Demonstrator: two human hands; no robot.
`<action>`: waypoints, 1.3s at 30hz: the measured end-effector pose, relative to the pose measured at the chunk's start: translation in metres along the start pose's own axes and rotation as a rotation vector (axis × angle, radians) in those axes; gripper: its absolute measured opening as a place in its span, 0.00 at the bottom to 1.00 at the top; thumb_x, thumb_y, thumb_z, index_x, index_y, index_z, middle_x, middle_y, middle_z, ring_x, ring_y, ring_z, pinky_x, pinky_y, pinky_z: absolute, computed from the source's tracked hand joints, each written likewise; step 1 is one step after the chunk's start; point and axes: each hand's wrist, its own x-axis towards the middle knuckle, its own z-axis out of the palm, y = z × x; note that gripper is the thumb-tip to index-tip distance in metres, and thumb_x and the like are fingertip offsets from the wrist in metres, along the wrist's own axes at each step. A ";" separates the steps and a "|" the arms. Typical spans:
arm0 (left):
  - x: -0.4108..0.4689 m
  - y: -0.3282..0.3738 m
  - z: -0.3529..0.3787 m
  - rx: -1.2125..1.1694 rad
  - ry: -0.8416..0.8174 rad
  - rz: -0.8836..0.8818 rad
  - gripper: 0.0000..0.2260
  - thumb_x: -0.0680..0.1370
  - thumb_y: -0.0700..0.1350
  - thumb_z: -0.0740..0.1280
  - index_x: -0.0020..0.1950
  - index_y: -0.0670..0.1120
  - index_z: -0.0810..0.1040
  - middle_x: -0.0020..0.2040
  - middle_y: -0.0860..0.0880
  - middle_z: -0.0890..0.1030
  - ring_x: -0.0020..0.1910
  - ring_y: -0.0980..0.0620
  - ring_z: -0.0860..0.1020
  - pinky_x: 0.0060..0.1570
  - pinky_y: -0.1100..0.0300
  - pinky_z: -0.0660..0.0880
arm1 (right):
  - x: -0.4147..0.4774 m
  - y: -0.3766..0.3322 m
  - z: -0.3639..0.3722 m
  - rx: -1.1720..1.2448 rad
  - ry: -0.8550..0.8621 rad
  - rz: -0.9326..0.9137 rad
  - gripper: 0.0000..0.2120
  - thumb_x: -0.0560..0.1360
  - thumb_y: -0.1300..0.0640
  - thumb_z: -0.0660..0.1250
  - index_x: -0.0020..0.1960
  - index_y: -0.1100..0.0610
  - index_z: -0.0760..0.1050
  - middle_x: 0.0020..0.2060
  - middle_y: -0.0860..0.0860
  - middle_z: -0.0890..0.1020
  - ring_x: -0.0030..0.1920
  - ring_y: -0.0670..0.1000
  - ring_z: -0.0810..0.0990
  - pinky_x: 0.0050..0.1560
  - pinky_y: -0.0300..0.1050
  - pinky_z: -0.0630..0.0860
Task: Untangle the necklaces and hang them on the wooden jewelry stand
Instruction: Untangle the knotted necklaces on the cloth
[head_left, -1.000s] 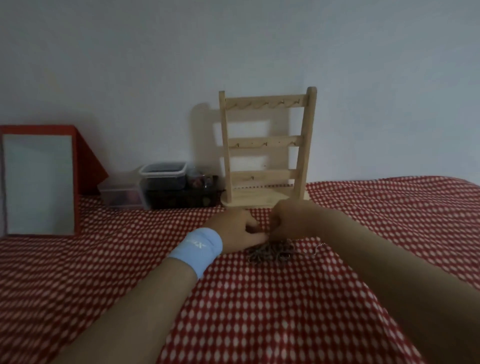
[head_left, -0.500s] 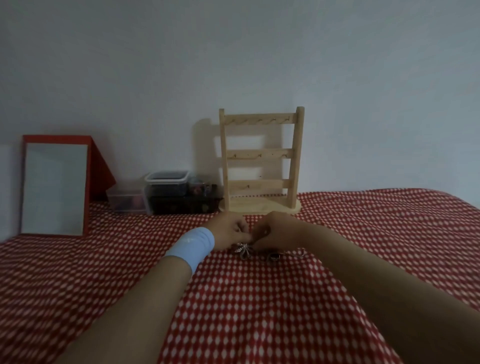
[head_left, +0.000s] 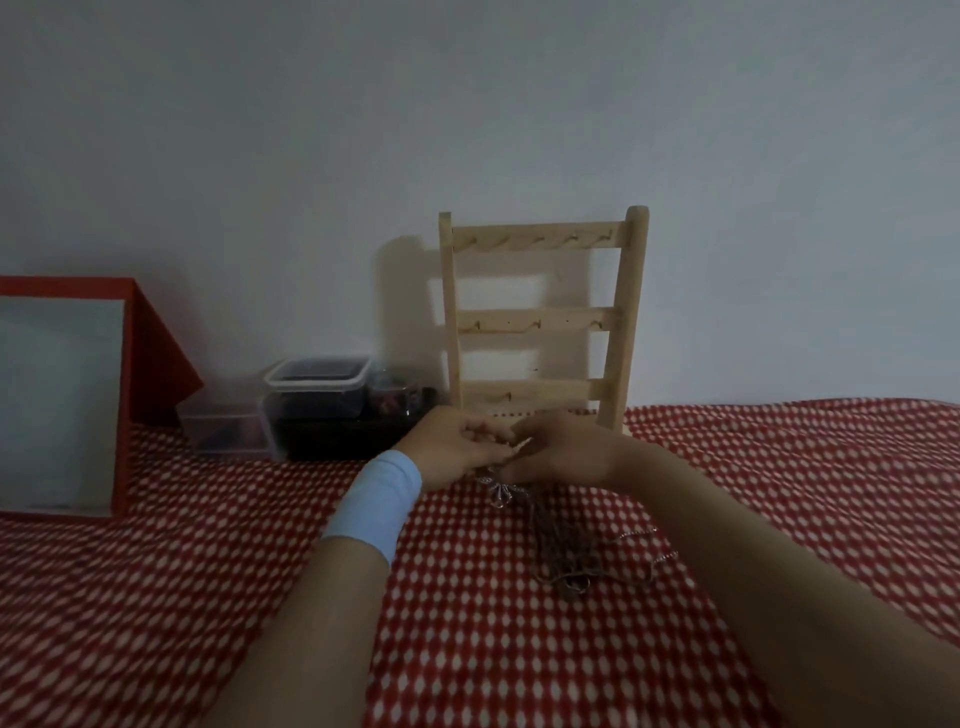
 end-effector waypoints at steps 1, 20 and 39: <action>0.003 -0.003 0.000 -0.011 0.014 -0.002 0.06 0.73 0.42 0.74 0.49 0.49 0.84 0.43 0.50 0.84 0.42 0.56 0.81 0.47 0.62 0.78 | 0.006 0.002 0.000 -0.032 -0.008 -0.010 0.08 0.75 0.49 0.76 0.52 0.48 0.82 0.45 0.45 0.87 0.46 0.43 0.85 0.50 0.39 0.79; -0.006 0.015 -0.026 -0.227 0.193 0.013 0.03 0.75 0.39 0.72 0.47 0.45 0.83 0.48 0.44 0.84 0.42 0.52 0.84 0.42 0.57 0.82 | -0.002 -0.006 -0.008 0.051 -0.027 -0.098 0.14 0.80 0.65 0.64 0.63 0.57 0.81 0.55 0.49 0.86 0.54 0.46 0.84 0.62 0.46 0.79; -0.014 0.006 -0.052 0.559 -0.094 -0.332 0.11 0.76 0.46 0.71 0.57 0.47 0.81 0.54 0.47 0.83 0.51 0.51 0.81 0.55 0.54 0.79 | -0.009 -0.011 -0.013 -0.013 -0.192 0.039 0.23 0.85 0.50 0.59 0.36 0.40 0.84 0.31 0.38 0.79 0.35 0.43 0.74 0.45 0.41 0.72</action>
